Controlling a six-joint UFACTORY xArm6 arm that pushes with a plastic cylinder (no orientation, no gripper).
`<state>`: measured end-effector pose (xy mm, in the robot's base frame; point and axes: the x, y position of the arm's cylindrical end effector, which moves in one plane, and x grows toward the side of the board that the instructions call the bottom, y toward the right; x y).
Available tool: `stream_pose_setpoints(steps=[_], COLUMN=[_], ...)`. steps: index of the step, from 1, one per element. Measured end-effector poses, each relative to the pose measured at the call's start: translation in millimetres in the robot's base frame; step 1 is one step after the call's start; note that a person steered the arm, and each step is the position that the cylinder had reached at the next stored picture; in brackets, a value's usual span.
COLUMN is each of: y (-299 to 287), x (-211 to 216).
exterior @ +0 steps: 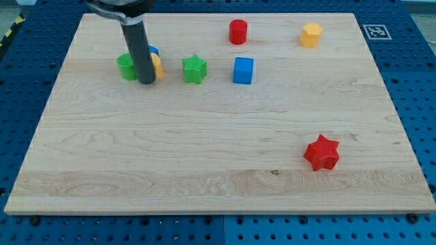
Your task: Point at the yellow hexagon
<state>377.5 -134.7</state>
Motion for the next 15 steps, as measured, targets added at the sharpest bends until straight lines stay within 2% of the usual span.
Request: stream_pose_setpoints(steps=[2,3,5,8,9,10,11,12,13,15], y=[0.0,12.1,87.1,234.5,286.7,333.8,374.3,401.8,402.1,357.8], x=[-5.2,31.3,89.7,97.0,82.9,45.2,-3.3,-75.2,-105.1,-157.5])
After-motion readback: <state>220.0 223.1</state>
